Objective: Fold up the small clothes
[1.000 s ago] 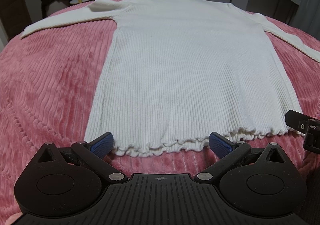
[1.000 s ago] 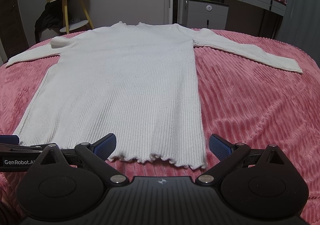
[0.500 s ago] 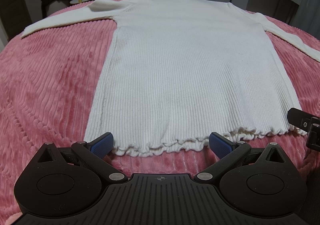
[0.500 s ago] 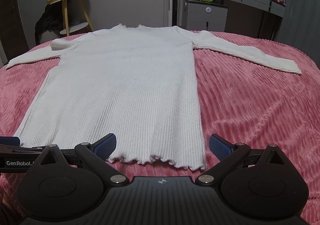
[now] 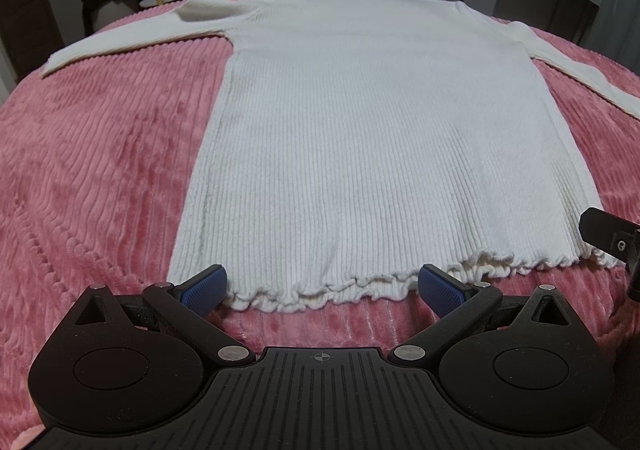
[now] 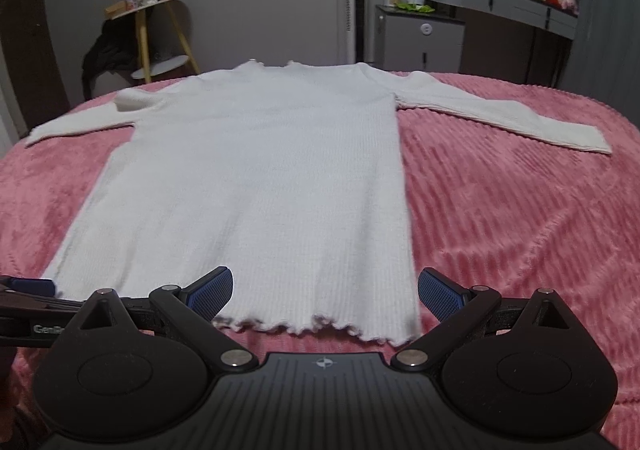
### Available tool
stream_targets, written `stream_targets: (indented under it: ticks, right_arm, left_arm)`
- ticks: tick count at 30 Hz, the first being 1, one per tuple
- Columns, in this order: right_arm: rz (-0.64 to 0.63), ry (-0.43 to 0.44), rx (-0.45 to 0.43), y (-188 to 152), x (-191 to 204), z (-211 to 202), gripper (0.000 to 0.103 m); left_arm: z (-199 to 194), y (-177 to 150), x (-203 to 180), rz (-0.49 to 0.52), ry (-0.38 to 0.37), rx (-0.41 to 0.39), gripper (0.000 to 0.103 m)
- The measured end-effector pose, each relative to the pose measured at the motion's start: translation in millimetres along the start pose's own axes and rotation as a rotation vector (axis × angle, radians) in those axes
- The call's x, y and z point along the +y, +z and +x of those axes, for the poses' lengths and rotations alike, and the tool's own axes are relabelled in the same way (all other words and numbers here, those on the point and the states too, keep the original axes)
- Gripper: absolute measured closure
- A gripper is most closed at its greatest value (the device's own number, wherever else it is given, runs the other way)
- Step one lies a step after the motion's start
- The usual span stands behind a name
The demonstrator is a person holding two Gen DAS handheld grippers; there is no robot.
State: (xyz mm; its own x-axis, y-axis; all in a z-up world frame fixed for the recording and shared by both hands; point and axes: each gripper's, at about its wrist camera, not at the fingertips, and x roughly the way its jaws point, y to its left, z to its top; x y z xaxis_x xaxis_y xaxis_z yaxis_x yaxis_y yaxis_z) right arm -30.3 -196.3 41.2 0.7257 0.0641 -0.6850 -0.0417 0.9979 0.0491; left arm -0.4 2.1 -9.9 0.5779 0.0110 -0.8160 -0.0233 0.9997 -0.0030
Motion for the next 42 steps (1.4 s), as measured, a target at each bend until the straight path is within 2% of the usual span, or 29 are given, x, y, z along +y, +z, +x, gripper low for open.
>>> stream_targets:
  ticks: [4,18,24,27,32,35,39,42]
  right_arm:
    - [-0.019,0.025,-0.002,1.1,2.8,-1.2,0.004]
    - [-0.04,0.027,0.027,3.4,4.5,0.5,0.004]
    - [-0.018,0.106,0.045,4.6,-0.2,1.7,0.004]
    - [0.035,0.162,0.007,8.8,-10.6,-1.8,0.004]
    - [0.172,0.284,-0.065,26.1,-51.2,-2.2,0.004]
    - [0.285,0.325,-0.085,39.7,-93.4,10.0,0.004]
    - [0.498,0.231,-0.128,54.4,-178.8,33.1,0.004]
    - [0.658,0.096,-0.193,57.1,-256.1,48.4,0.004]
  left_arm:
    - [-0.9,0.6,0.1,-0.001,0.0,-0.001,0.0]
    - [-3.0,2.0,-0.3,-0.003,-0.003,-0.008,0.0]
    - [-5.5,4.4,-1.8,-0.003,-0.007,-0.01,0.0]
    - [-7.5,9.7,0.0,-0.014,-0.002,-0.01,0.0]
    - [-7.5,29.8,6.6,-0.08,-0.015,-0.042,0.0]
    - [3.2,48.8,3.1,-0.122,-0.023,-0.053,0.0]
    - [27.3,73.1,-13.0,-0.113,-0.02,-0.059,0.0]
    - [48.5,87.3,-28.1,-0.07,0.003,-0.065,0.0]
